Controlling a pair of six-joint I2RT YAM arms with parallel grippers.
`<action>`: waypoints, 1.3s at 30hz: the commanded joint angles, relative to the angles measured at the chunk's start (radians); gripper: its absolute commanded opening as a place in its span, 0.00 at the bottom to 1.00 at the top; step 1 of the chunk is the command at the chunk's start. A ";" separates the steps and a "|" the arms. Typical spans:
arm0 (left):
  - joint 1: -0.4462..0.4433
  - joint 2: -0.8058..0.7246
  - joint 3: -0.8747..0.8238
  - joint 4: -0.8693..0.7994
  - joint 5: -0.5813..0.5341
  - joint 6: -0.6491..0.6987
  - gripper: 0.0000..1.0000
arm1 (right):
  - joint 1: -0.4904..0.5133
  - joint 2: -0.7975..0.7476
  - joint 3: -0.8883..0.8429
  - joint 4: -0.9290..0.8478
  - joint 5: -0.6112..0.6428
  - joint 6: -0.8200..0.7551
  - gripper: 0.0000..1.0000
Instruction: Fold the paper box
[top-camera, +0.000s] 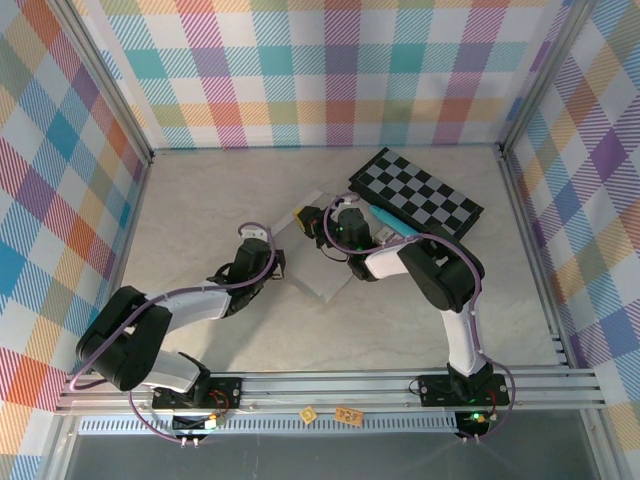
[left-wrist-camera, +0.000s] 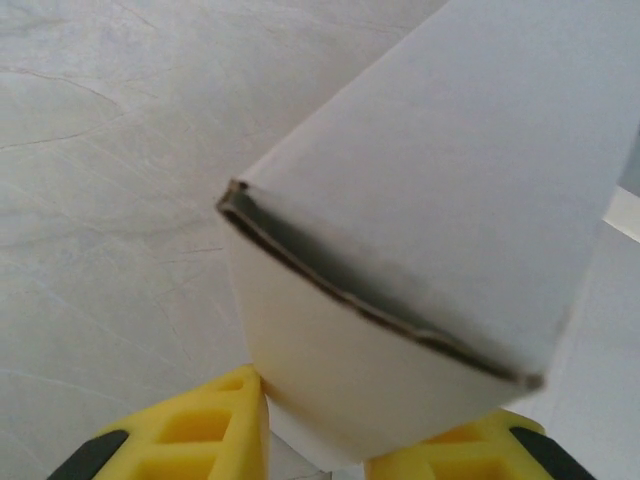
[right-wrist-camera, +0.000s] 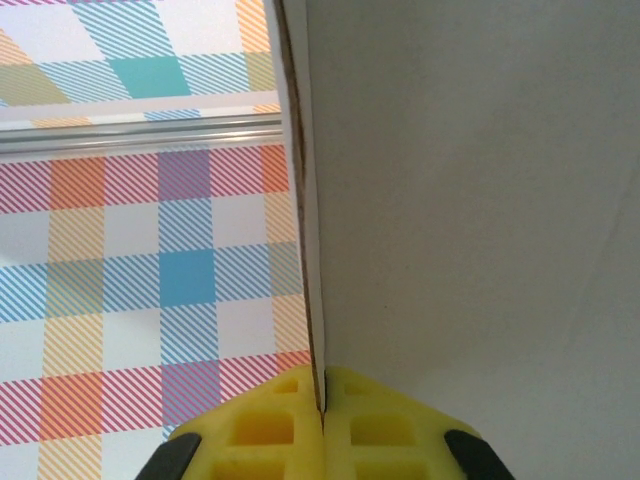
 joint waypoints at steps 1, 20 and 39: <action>-0.025 0.033 0.064 -0.058 -0.101 -0.048 0.24 | 0.035 0.034 -0.006 -0.071 -0.047 0.022 0.00; -0.058 0.117 0.169 -0.176 -0.172 -0.097 0.00 | 0.038 0.012 -0.001 -0.098 -0.035 0.042 0.00; 0.006 0.051 0.529 -0.845 -0.047 -0.137 0.00 | -0.097 -0.475 0.187 -1.138 0.057 -0.243 0.62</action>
